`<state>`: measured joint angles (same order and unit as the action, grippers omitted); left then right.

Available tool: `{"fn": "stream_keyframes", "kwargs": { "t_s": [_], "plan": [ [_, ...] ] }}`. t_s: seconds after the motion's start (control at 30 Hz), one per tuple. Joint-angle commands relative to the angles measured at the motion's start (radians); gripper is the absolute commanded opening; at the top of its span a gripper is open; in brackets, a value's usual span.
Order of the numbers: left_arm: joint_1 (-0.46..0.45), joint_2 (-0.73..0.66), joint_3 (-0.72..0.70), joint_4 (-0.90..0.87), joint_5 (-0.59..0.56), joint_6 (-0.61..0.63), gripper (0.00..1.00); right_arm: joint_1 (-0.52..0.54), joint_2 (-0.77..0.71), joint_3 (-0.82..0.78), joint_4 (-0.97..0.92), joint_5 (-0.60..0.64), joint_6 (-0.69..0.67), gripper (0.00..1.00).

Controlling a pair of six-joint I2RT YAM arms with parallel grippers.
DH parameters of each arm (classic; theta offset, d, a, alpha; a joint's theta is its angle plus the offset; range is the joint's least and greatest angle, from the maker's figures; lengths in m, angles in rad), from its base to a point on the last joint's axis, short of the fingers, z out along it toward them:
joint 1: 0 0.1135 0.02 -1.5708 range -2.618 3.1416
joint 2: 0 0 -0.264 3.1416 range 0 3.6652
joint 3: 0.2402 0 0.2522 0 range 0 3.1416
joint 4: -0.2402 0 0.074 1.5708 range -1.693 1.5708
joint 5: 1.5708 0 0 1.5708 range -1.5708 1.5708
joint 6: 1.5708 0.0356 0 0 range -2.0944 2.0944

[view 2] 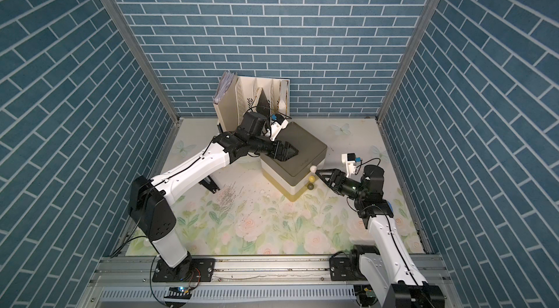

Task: Take the keys out of the drawer
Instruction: Open the drawer in the storage box.

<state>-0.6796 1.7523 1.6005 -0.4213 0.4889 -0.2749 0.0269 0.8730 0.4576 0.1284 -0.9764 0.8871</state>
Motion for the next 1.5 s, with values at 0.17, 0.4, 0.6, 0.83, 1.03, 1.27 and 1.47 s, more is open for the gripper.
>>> {"fn": "stream_keyframes", "kwargs": {
  "t_s": [0.17, 0.4, 0.6, 0.83, 1.03, 1.27, 1.47],
  "plan": [
    [-0.007, 0.023, 0.018, -0.030, -0.015, 0.022, 0.96, 0.000, 0.023, -0.012, 0.109, -0.035, 0.049, 0.67],
    [-0.008, 0.027, 0.020, -0.033, -0.012, 0.022, 0.96, 0.016, 0.043, -0.022, 0.172, -0.038, 0.090, 0.63],
    [-0.008, 0.027, 0.024, -0.039, -0.010, 0.026, 0.96, 0.041, 0.076, -0.022, 0.197, -0.027, 0.092, 0.59],
    [-0.007, 0.027, 0.022, -0.042, -0.008, 0.029, 0.96, 0.069, 0.132, -0.014, 0.231, -0.013, 0.090, 0.57],
    [-0.007, 0.028, 0.026, -0.048, -0.006, 0.031, 0.96, 0.082, 0.175, -0.004, 0.261, -0.004, 0.090, 0.52],
    [-0.006, 0.032, 0.035, -0.053, -0.002, 0.034, 0.97, 0.090, 0.210, 0.017, 0.283, 0.011, 0.088, 0.48],
    [-0.008, 0.035, 0.032, -0.054, 0.000, 0.035, 0.97, 0.090, 0.213, 0.026, 0.292, 0.028, 0.090, 0.46]
  ]
}}
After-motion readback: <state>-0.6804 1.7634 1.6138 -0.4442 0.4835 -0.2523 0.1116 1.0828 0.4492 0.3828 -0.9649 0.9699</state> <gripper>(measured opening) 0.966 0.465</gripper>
